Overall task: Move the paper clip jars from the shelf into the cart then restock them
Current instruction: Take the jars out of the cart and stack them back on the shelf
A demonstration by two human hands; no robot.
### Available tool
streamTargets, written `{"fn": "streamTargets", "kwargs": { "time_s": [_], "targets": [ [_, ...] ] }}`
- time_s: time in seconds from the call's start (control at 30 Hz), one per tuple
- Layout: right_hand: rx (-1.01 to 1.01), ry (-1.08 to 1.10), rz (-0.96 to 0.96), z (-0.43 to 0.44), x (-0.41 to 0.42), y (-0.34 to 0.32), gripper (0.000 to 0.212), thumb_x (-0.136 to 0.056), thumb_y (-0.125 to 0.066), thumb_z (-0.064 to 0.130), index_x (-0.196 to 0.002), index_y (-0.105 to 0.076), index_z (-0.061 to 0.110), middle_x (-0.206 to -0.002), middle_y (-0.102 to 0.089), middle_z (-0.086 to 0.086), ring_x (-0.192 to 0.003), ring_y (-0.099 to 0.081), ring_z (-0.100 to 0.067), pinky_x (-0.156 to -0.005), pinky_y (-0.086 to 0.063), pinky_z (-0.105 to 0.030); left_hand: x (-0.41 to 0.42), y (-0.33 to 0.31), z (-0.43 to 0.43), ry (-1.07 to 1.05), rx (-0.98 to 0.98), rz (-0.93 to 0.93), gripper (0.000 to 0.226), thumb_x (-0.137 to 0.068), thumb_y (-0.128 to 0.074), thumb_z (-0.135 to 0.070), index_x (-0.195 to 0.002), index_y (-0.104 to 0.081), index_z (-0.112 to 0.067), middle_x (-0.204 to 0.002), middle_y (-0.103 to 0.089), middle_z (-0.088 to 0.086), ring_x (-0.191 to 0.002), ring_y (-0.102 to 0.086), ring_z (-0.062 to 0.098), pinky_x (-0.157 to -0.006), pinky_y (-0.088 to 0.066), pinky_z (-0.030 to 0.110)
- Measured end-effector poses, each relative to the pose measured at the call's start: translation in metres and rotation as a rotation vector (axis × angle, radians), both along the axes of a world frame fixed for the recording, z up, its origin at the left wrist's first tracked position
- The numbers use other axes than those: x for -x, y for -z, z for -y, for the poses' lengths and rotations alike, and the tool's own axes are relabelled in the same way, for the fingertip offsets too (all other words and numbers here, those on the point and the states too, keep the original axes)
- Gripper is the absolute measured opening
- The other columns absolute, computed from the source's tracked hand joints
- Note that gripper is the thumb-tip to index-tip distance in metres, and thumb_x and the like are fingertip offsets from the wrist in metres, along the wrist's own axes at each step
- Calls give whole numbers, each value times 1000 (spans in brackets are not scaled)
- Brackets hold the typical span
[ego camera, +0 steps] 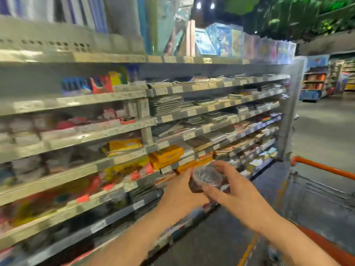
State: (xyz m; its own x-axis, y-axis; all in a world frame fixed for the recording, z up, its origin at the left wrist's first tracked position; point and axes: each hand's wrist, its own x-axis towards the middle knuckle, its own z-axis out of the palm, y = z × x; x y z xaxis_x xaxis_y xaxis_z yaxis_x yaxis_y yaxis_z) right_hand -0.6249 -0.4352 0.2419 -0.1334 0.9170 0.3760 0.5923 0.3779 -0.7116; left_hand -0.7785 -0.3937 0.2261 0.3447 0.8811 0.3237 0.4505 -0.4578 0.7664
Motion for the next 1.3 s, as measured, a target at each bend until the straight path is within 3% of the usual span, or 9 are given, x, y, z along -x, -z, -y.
{"fn": "streamTargets", "kwargs": {
  "time_s": [0.13,0.23,0.3,0.43,0.6,0.77,0.97,1.13,1.3],
  "targets": [
    [-83,-155,-11,-39,100,-28,42,-80,-65,42,-115,-41,39,-104,-56,25,-91,-55,12,-73,-44,-9,105,-32,-13,-153,-76,-1,46,-60,-76,-50,-100,-54,-40,-95,-64,-23,-86,-59,-12,-78,-48,13],
    [-149,-249,-15,-65,181,-50,48,-76,-61,54,-117,-39,40,-100,-53,29,-85,-54,17,-67,-40,-4,188,-51,-24,-246,-85,69,37,-70,-79,-28,-95,-55,-40,-86,-62,-23,-78,-59,-13,-72,-45,9],
    [-149,-309,-28,-82,230,-62,51,-74,-55,61,-119,-42,40,-101,-55,25,-84,-57,8,-68,-42,-9,238,-67,-28,-315,-128,35,40,-65,-79,-37,-99,-58,-39,-89,-64,-19,-80,-59,-8,-76,-46,16],
    [-158,-444,-138,-118,330,-79,23,-85,-58,40,-107,-49,43,-100,-59,18,-81,-58,10,-64,-45,-10,347,-92,-37,-445,-147,47,36,-69,-77,-39,-98,-56,-41,-91,-64,-22,-82,-59,-9,-76,-50,17],
    [-162,-611,-160,-149,441,-100,24,-87,-58,34,-109,-48,38,-99,-59,16,-81,-57,7,-64,-43,-9,453,-114,-42,-597,-169,35,46,-70,-76,-42,-109,-52,-36,-100,-62,-16,-92,-59,-1,-80,-52,19],
    [-188,-732,-201,-188,526,-123,28,-87,-58,36,-113,-50,34,-99,-60,15,-89,-59,-2,-69,-45,-16,527,-137,-65,-708,-219,38,47,-62,-75,-54,-101,-57,-37,-98,-67,-12,-90,-64,5,-82,-54,26],
    [-251,-809,-175,-253,606,-154,33,-84,-59,39,-115,-49,32,-100,-60,15,-89,-59,-3,-78,-49,-25,599,-162,-117,-808,-256,74,50,-62,-80,-47,-102,-54,-34,-102,-67,-9,-95,-64,6,-89,-52,33],
    [-295,-884,-137,-317,671,-178,32,-84,-62,37,-112,-51,30,-95,-61,13,-85,-58,-5,-73,-43,-22,654,-185,-164,-950,-295,27,69,-48,-79,-55,-105,-52,-27,-102,-67,-2,-96,-64,13,-87,-51,31],
    [-334,-935,-10,-356,729,-191,35,-86,-62,38,-117,-49,29,-99,-62,12,-89,-58,-5,-68,-41,-15,701,-193,-190,-1047,-232,7,66,-57,-84,-42,-112,-55,-19,-104,-67,2,-95,-64,15,-88,-50,31]
  ]
}}
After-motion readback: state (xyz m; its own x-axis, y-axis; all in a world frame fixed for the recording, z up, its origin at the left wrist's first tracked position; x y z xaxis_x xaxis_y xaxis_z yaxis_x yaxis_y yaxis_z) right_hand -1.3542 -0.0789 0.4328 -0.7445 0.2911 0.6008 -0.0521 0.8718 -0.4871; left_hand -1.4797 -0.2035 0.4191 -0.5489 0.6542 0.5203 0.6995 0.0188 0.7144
